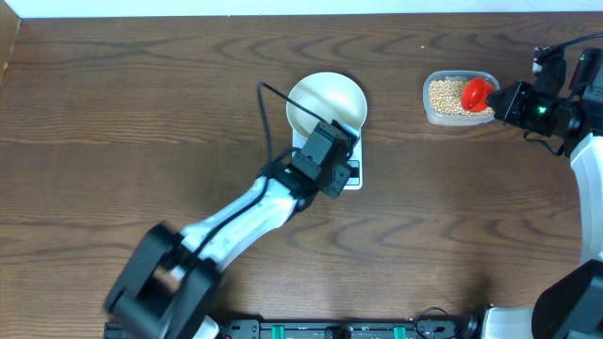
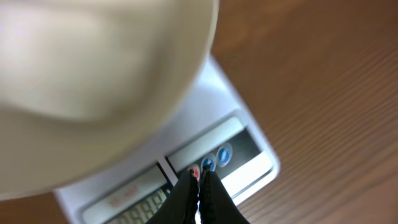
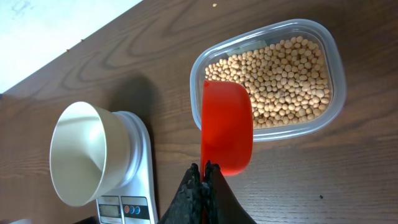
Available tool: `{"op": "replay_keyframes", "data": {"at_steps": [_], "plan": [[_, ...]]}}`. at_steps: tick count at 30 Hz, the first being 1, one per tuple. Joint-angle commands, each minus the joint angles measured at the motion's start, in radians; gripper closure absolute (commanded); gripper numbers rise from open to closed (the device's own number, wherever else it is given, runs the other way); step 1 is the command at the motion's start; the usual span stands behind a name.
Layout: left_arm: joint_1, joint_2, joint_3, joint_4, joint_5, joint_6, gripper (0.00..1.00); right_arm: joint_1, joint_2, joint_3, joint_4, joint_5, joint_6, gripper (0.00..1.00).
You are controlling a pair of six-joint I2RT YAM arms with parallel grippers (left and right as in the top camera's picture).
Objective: Scoop item into bowl and weigh 50g on scale
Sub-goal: 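Withdraw the left gripper from the scale toward the front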
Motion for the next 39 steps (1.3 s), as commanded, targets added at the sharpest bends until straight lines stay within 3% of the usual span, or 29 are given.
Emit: {"op": "replay_keyframes", "data": {"at_steps": [1, 5, 13, 20, 29, 34, 39], "plan": [[0.003, -0.116, -0.003, 0.001, 0.005, 0.002, 0.93, -0.004, -0.006, 0.019, 0.000, -0.003, -0.015, 0.99], [0.003, -0.217, -0.003, -0.018, -0.005, 0.000, 0.93, -0.004, -0.006, 0.019, 0.003, -0.003, -0.015, 0.99], [0.003, -0.378, -0.003, -0.206, -0.284, -0.070, 0.93, -0.004, -0.006, 0.019, 0.011, -0.003, -0.015, 0.99], [0.003, -0.376, -0.004, -0.443, -0.254, -0.385, 0.93, -0.004, -0.006, 0.019, 0.031, -0.003, -0.015, 0.99], [0.017, -0.354, -0.004, -0.498, -0.209, -0.316, 0.92, -0.004, -0.006, 0.019, 0.037, -0.003, -0.015, 0.99], [0.110, -0.359, -0.004, -0.498, -0.033, -0.291, 0.93, -0.004, -0.006, 0.019, 0.037, -0.003, -0.015, 0.99], [0.201, -0.401, -0.004, -0.482, 0.063, -0.174, 0.92, -0.004, -0.006, 0.019, 0.030, -0.003, -0.015, 0.99]]}}
